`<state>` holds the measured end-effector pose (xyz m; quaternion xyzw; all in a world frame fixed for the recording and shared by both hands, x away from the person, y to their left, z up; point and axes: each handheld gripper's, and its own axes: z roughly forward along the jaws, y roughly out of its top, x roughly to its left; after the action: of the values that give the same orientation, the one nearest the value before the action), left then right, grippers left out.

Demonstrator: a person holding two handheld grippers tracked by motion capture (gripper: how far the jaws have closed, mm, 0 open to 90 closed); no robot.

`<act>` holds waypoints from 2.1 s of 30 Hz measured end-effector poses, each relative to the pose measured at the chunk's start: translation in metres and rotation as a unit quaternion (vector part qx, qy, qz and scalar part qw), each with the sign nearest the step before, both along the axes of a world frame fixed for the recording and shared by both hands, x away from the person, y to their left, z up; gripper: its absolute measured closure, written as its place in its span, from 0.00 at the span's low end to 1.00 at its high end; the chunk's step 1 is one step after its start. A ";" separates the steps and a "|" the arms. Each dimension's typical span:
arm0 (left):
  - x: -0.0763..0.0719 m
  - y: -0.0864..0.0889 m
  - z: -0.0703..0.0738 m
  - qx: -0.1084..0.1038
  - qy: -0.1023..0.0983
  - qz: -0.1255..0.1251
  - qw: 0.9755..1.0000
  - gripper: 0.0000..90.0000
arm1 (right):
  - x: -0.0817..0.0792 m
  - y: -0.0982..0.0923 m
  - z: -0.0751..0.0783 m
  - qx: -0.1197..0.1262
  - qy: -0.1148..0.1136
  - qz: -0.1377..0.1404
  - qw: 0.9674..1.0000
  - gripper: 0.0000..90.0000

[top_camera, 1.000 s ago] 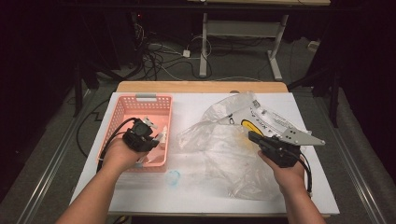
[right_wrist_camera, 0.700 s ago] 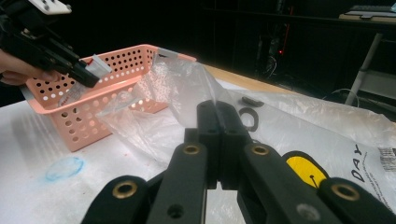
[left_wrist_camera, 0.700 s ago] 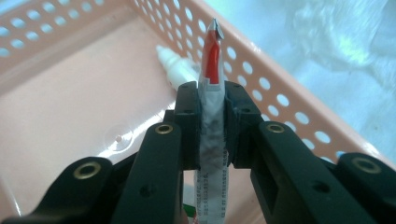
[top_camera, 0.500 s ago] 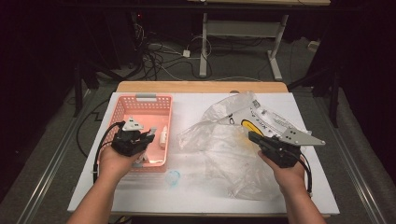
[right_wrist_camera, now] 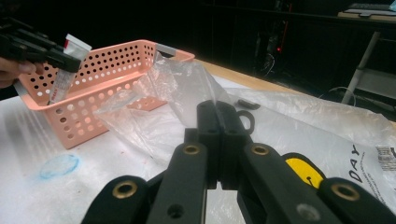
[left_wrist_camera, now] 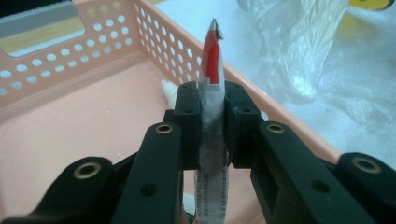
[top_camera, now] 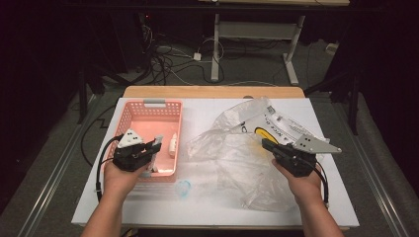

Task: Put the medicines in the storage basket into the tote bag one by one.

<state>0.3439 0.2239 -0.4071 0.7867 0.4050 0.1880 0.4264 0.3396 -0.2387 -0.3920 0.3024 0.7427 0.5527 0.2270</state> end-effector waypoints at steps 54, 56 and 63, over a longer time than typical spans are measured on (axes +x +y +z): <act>-0.034 -0.056 0.037 -0.099 -0.077 -0.099 0.987 0.85 | -0.008 0.002 0.006 0.006 -0.011 0.011 1.000 1.00; -0.035 -0.061 0.037 -0.099 -0.076 -0.105 0.987 0.85 | -0.008 0.002 0.006 0.005 -0.014 0.012 1.000 1.00; -0.039 -0.078 0.033 -0.095 -0.074 -0.127 0.985 0.85 | -0.009 0.003 0.007 0.005 -0.016 0.014 1.000 1.00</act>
<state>0.3052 0.1455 -0.3737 0.7713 0.2853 0.1506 0.5487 0.3306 -0.2356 -0.3852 0.2845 0.7403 0.5644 0.2291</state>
